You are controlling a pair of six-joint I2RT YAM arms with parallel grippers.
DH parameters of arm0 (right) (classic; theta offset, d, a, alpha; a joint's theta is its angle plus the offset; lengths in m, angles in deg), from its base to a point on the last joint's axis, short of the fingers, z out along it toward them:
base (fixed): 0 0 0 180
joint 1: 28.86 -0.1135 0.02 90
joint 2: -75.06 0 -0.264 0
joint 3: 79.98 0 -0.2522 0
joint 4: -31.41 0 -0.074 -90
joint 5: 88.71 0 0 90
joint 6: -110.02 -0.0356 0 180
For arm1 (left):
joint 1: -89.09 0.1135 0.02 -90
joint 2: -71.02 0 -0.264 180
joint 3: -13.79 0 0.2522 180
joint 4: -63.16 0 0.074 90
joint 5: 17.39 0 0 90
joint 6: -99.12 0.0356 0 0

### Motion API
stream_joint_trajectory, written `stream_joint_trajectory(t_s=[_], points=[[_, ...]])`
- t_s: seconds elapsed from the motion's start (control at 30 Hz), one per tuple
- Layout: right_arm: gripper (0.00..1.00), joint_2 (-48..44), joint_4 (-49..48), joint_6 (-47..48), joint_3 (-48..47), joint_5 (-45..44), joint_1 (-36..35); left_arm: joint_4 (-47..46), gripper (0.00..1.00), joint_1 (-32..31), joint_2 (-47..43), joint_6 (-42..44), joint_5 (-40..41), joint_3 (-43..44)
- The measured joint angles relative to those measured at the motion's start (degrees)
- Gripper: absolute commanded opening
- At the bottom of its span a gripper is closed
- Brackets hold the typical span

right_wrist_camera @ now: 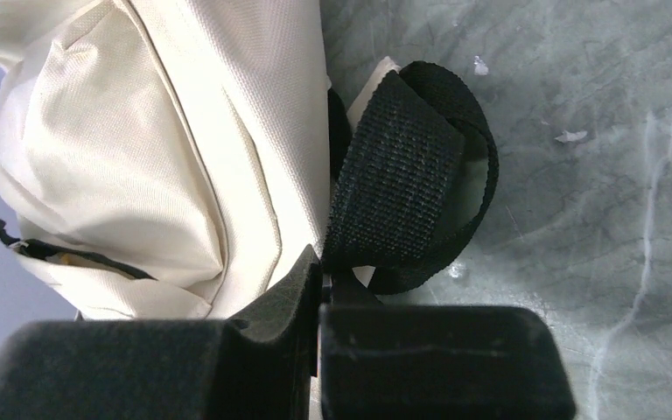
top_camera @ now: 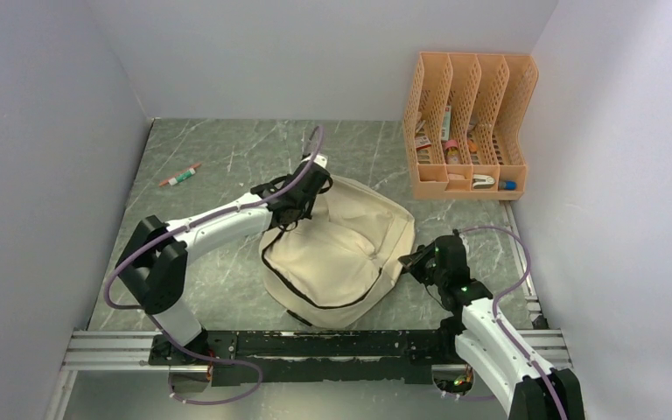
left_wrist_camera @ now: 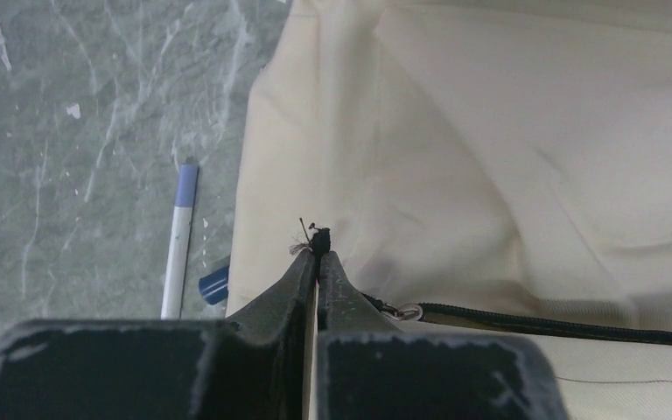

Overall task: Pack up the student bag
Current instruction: Unzip the student bag at the center of the board.

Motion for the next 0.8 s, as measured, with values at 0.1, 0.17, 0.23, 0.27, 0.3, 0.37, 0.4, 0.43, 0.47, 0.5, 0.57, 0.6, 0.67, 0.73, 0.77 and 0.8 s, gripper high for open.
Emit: stream_joint_trajectory(t_s=[0.1, 0.17, 0.23, 0.27, 0.3, 0.37, 0.4, 0.43, 0.47, 0.5, 0.57, 0.6, 0.67, 0.73, 0.77, 0.8], points=[[0.0, -0.04, -0.48, 0.02, -0.13, 0.24, -0.04, 0.92, 0.05, 2.03, 0.28, -1.68, -1.22, 0.02], [0.0, -0.17, -0.68, 0.02, -0.26, 0.39, -0.07, 1.38, 0.05, 3.34, 0.72, -2.56, -2.4, 0.02], [0.0, -0.44, -0.7, 0.02, -0.26, 0.44, -0.11, 1.42, 0.05, 4.22, 0.94, -3.04, -3.61, 0.0], [0.0, -0.59, -0.68, 0.04, -0.28, 0.44, -0.11, 1.42, 0.05, 4.5, 0.98, -3.23, -4.07, 0.0], [0.0, -0.72, -0.63, 0.04, -0.28, 0.44, -0.11, 1.4, 0.05, 4.79, 1.03, -3.37, -4.5, 0.0], [0.0, -1.07, -0.52, 0.07, -0.35, 0.42, -0.11, 1.4, 0.05, 5.27, 1.38, -3.48, -5.11, 0.0], [0.0, -1.33, -0.39, 0.09, -0.35, 0.42, -0.11, 1.38, 0.05, 5.57, 1.75, -3.61, -5.51, 0.0], [0.0, -1.68, -0.24, 0.2, -0.37, 0.42, -0.11, 1.38, 0.05, 5.9, 2.12, -3.67, -5.95, 0.02], [0.0, -2.01, -0.11, 0.46, -0.48, 0.42, -0.13, 1.38, 0.05, 6.25, 2.6, -3.74, -6.4, 0.02], [0.03, -2.19, 0.02, 0.83, -0.61, 0.52, -0.13, 1.36, 0.05, 6.67, 3.08, -3.78, -6.99, 0.02], [0.16, -2.4, 0.28, 2.27, -1.18, 1.07, -0.13, 1.2, 0.05, 7.37, 3.52, -3.61, -8.7, 0.02], [0.22, -2.45, 0.48, 3.19, -1.6, 1.33, -0.13, 0.92, 0.05, 7.63, 3.5, -3.34, -9.49, 0.0], [0.32, -2.64, 1.01, 5.35, -2.62, 1.44, -0.07, -0.85, 0.05, 8.15, 2.97, -2.58, -11.28, -0.55], [0.38, -2.78, 1.81, 8.52, -4.52, 1.68, 0.24, -2.47, 0.05, 8.76, 1.86, -1.9, -13.18, -2.01], [0.39, -2.78, 2.32, 10.14, -5.86, 1.99, 0.26, -3.26, 0.05, 9.03, 1.18, -1.57, -14.14, -2.86], [0.41, -2.78, 2.62, 11.5, -6.99, 2.21, 0.28, -3.78, 0.05, 9.27, 0.55, -1.25, -15.08, -3.54]])
